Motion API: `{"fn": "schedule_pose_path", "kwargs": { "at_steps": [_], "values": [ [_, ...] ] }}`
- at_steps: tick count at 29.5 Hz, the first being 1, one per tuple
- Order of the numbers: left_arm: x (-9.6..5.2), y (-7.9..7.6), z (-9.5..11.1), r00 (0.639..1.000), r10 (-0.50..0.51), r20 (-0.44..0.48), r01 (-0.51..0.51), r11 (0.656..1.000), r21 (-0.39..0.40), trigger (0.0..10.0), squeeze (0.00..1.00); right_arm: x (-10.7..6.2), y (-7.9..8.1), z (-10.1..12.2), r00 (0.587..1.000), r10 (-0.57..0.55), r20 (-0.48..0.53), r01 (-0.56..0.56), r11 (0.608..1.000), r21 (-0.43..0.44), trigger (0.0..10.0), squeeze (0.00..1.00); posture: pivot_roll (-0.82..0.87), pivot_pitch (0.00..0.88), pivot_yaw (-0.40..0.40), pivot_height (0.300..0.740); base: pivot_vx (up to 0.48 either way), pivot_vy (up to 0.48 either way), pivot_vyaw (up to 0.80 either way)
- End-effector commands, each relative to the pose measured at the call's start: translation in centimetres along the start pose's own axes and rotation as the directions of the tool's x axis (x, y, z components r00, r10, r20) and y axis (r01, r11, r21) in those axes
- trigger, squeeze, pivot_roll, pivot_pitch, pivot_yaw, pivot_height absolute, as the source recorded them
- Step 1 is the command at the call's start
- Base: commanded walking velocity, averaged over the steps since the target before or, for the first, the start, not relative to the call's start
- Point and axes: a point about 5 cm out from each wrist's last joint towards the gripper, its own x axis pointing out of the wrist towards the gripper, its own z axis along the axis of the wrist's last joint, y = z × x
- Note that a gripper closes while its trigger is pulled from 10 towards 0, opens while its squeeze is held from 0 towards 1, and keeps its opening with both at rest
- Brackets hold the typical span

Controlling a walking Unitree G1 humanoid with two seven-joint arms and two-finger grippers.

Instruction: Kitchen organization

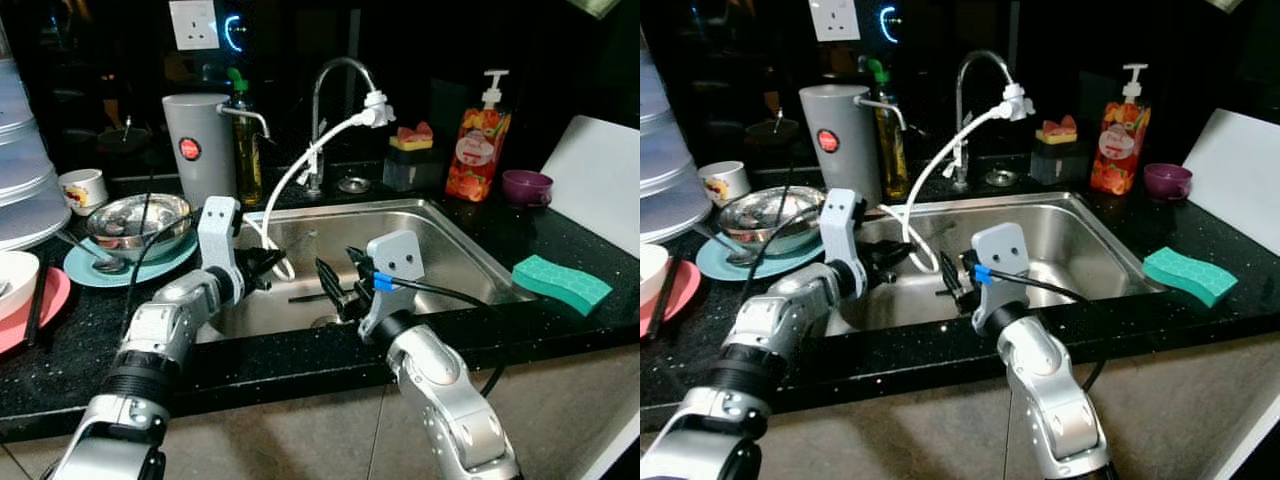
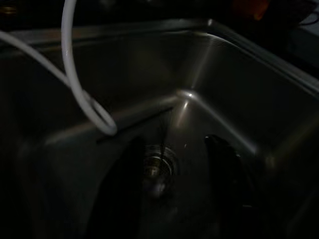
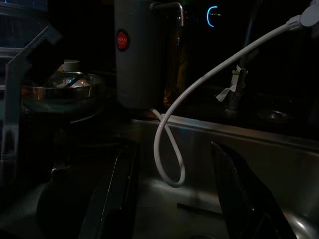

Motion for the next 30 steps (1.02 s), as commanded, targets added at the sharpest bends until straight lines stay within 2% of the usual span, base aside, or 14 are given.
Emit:
{"fn": "schedule_pose_path", "kwargs": {
  "at_steps": [1, 4, 5, 11, 14, 15, 16, 17, 18, 20, 24, 25, 26, 30],
  "values": [
    [-0.5, 0.2, 1.7, 0.995, 0.000, 0.100, 0.000, 1.000, 0.002, 10.0, 0.71, 0.5, 0.3, 1.2, 0.997, -0.020, 0.073, 0.018, 0.999, 0.032, 10.0, 0.00, 0.00, 0.043, 0.019, 0.740, 0.000, 0.000, 0.00],
    [-0.8, 0.2, 2.3, 0.991, 0.002, 0.137, -0.003, 1.000, 0.007, 10.0, 0.71, 0.6, 0.3, 1.5, 0.995, -0.032, 0.091, 0.028, 0.999, 0.045, 10.0, 0.00, 0.00, 0.043, 0.019, 0.740, 0.000, 0.000, 0.00],
    [-1.1, 0.4, 2.8, 0.986, 0.002, 0.168, -0.004, 1.000, 0.010, 10.0, 0.00, 0.7, 0.3, 1.8, 0.993, -0.042, 0.111, 0.036, 0.998, 0.058, 10.0, 0.00, 0.01, 0.043, 0.019, 0.740, 0.000, 0.000, 0.00],
    [-2.6, 2.2, 4.2, 0.980, 0.052, 0.195, -0.070, 0.994, 0.088, 10.0, 0.00, 1.1, 0.7, 2.9, 0.983, -0.052, 0.175, 0.035, 0.995, 0.098, 10.0, 0.00, 0.03, 0.042, 0.020, 0.740, 0.000, 0.000, 0.00],
    [-3.4, 4.1, 4.5, 0.973, 0.174, 0.151, -0.202, 0.959, 0.201, 10.0, 0.00, 1.2, 0.8, 3.0, 0.982, -0.050, 0.182, 0.033, 0.995, 0.097, 10.0, 0.00, 0.03, 0.041, 0.016, 0.740, 0.000, 0.000, 0.00],
    [-3.4, 4.1, 4.5, 0.973, 0.174, 0.151, -0.202, 0.959, 0.201, 10.0, 0.00, 1.2, 0.8, 3.0, 0.982, -0.050, 0.182, 0.033, 0.995, 0.097, 10.0, 0.00, 0.03, 0.041, 0.016, 0.740, 0.000, 0.000, 0.00],
    [-3.8, 5.6, 4.6, 0.957, 0.267, 0.118, -0.290, 0.914, 0.284, 10.0, 0.00, 1.3, 0.8, 3.1, 0.981, -0.051, 0.186, 0.033, 0.995, 0.099, 10.0, 0.00, 0.04, 0.039, 0.014, 0.740, 0.000, 0.000, 0.00],
    [-3.9, 6.2, 4.7, 0.950, 0.294, 0.106, -0.312, 0.900, 0.303, 10.0, 0.00, 1.3, 0.9, 3.1, 0.981, -0.050, 0.188, 0.032, 0.995, 0.100, 10.0, 0.00, 0.04, 0.039, 0.014, 0.740, 0.000, 0.000, 0.00],
    [-3.9, 6.2, 4.7, 0.950, 0.294, 0.106, -0.312, 0.900, 0.303, 10.0, 0.00, 1.3, 0.9, 3.1, 0.981, -0.050, 0.188, 0.032, 0.995, 0.100, 10.0, 0.00, 0.04, 0.039, 0.014, 0.740, 0.000, 0.000, 0.00],
    [-3.9, 7.2, 5.3, 0.950, 0.306, 0.064, -0.309, 0.886, 0.346, 10.0, 0.00, 1.5, 1.1, 3.3, 0.980, -0.016, 0.198, -0.001, 0.996, 0.086, 10.0, 0.00, 0.05, 0.041, 0.018, 0.740, 0.000, 0.000, 0.00],
    [-3.9, 7.8, 5.9, 0.953, 0.302, 0.032, -0.290, 0.870, 0.400, 10.0, 0.00, 1.6, 1.3, 3.6, 0.978, 0.020, 0.207, -0.035, 0.997, 0.067, 10.0, 0.00, 0.06, 0.047, 0.024, 0.740, 0.000, 0.000, 0.00],
    [-4.0, 8.1, 6.4, 0.950, 0.310, 0.022, -0.288, 0.851, 0.438, 10.0, 0.00, 1.6, 1.3, 3.8, 0.977, 0.033, 0.211, -0.047, 0.997, 0.059, 10.0, 0.00, 0.06, 0.052, 0.027, 0.740, 0.000, 0.000, 0.00],
    [-4.0, 8.1, 6.4, 0.950, 0.310, 0.022, -0.288, 0.851, 0.438, 10.0, 0.00, 1.6, 1.3, 3.8, 0.977, 0.033, 0.211, -0.047, 0.997, 0.059, 10.0, 0.00, 0.06, 0.052, 0.027, 0.740, 0.000, 0.000, 0.00],
    [-4.5, 9.3, 7.8, 0.939, 0.343, -0.024, -0.275, 0.792, 0.545, 10.0, 0.00, 1.4, 1.4, 4.4, 0.972, 0.056, 0.228, -0.069, 0.996, 0.050, 10.0, 0.00, 0.07, 0.069, 0.033, 0.740, 0.000, 0.000, 0.00]
  ]
}}
